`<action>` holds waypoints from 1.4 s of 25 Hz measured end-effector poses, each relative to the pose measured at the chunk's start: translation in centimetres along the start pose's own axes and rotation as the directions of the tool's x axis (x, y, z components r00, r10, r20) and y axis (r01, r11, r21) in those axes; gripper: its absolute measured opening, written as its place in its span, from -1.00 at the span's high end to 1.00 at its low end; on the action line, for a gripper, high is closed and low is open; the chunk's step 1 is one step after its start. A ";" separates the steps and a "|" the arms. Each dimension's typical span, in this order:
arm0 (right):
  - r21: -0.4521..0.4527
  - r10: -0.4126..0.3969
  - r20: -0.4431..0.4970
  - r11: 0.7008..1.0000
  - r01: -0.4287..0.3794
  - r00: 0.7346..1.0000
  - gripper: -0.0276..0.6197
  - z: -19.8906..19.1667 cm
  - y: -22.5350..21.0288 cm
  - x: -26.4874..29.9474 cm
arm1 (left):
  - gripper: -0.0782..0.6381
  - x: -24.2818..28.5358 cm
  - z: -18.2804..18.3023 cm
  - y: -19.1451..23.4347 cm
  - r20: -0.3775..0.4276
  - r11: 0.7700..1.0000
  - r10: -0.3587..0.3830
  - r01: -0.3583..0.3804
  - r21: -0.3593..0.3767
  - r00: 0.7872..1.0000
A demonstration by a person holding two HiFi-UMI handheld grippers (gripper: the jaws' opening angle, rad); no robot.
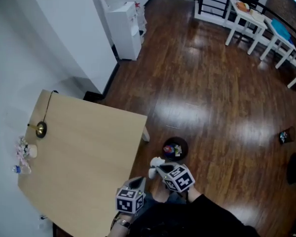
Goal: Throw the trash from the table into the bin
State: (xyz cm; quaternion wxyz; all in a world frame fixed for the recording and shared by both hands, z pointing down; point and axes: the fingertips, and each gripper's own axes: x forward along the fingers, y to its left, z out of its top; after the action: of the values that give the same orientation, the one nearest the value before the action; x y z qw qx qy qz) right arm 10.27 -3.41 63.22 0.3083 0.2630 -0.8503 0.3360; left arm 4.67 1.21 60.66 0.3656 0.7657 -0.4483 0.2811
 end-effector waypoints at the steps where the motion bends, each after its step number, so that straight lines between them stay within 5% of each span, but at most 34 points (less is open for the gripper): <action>1: 0.017 -0.013 -0.002 1.000 0.013 1.000 0.87 -0.7 -1.1 -0.4 | 0.76 0.7 0.2 -0.8 -0.011 1.000 -0.012 0.013 0.017 1.000; 15: 0.244 -0.146 -0.060 0.957 0.157 0.987 0.86 -10.0 -16.6 1.2 | 0.76 10.8 0.3 -7.2 -0.163 0.988 -0.086 0.105 0.113 0.983; 31: 0.233 -0.242 -0.215 0.928 0.290 0.946 0.85 -18.2 -31.1 15.3 | 0.76 18.5 -2.8 -6.1 -0.259 0.998 -0.055 0.064 0.025 0.964; 33: 0.252 -0.228 -0.236 0.925 0.286 0.945 0.79 -19.0 -31.8 16.6 | 0.76 18.9 -3.5 -6.0 -0.271 0.998 -0.057 0.064 0.017 0.961; 35: 0.263 -0.216 -0.252 0.923 0.282 0.943 0.41 -19.5 -32.2 17.6 | 0.76 19.0 -4.2 -5.9 -0.285 0.998 -0.057 0.060 0.002 0.957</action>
State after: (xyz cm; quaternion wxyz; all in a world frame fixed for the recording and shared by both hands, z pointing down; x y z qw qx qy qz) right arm 26.36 -13.82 100.12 0.3972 0.3741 -0.7107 0.4439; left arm 17.84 -2.61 75.66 0.4303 0.7323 -0.3667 0.3797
